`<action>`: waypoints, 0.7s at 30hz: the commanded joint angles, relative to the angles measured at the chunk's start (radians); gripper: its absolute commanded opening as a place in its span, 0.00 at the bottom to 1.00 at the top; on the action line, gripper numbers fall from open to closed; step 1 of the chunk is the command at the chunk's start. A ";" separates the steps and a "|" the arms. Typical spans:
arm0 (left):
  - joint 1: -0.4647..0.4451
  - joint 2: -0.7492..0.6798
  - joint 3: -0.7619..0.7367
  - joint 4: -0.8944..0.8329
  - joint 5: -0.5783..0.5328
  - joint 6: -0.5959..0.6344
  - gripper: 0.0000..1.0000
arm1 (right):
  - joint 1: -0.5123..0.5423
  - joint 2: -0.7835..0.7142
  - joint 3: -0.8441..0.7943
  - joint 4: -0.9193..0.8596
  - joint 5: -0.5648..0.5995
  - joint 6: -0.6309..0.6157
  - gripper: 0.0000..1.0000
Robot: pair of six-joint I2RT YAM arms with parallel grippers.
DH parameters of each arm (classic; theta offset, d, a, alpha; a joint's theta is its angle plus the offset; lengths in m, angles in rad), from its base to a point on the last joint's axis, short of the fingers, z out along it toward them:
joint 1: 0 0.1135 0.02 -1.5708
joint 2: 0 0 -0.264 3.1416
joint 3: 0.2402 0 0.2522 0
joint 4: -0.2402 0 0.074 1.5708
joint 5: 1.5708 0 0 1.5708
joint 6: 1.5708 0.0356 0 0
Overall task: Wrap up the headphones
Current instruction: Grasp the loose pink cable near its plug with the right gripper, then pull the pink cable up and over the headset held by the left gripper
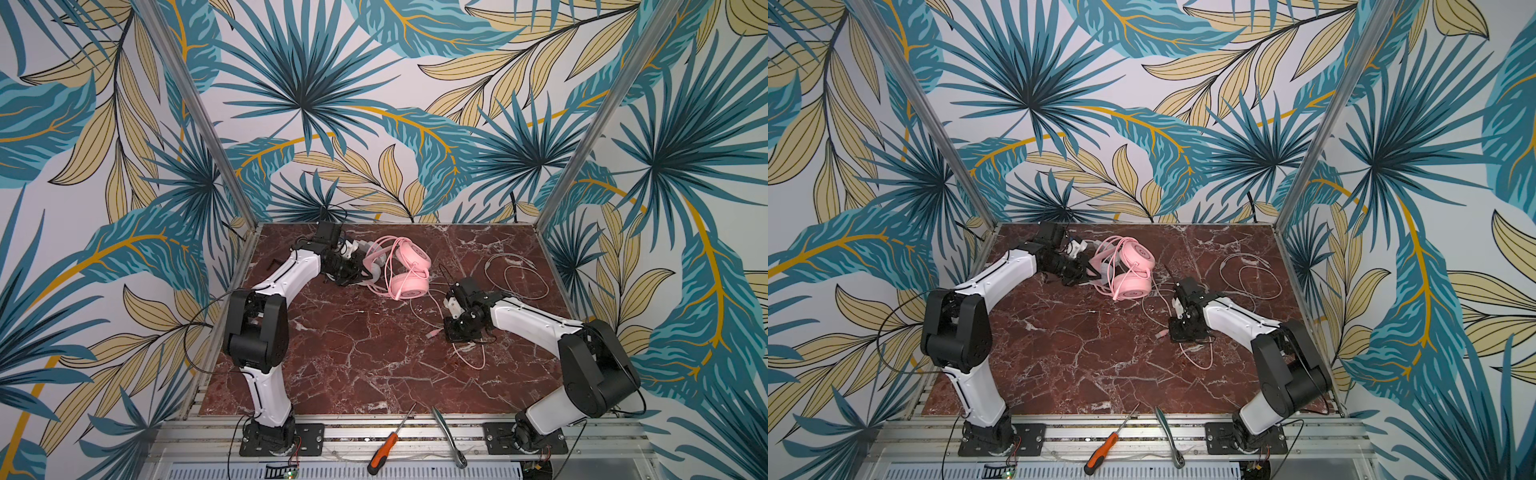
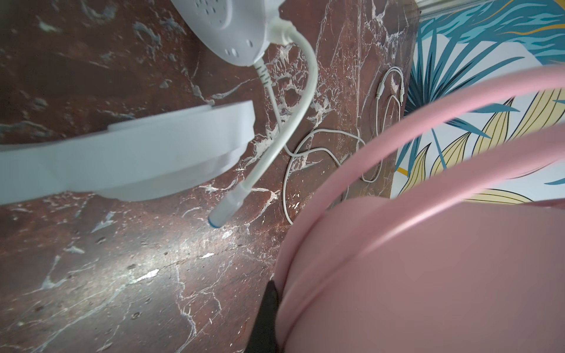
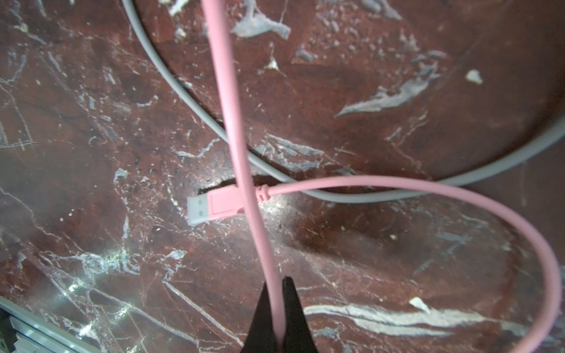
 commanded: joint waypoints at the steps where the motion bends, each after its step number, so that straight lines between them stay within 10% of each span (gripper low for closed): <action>1: 0.013 -0.034 -0.020 0.125 0.066 -0.098 0.00 | 0.024 -0.007 0.023 0.005 -0.029 -0.025 0.00; 21: 0.039 -0.013 -0.066 0.260 -0.027 -0.325 0.00 | 0.165 0.027 0.122 -0.051 -0.116 -0.170 0.00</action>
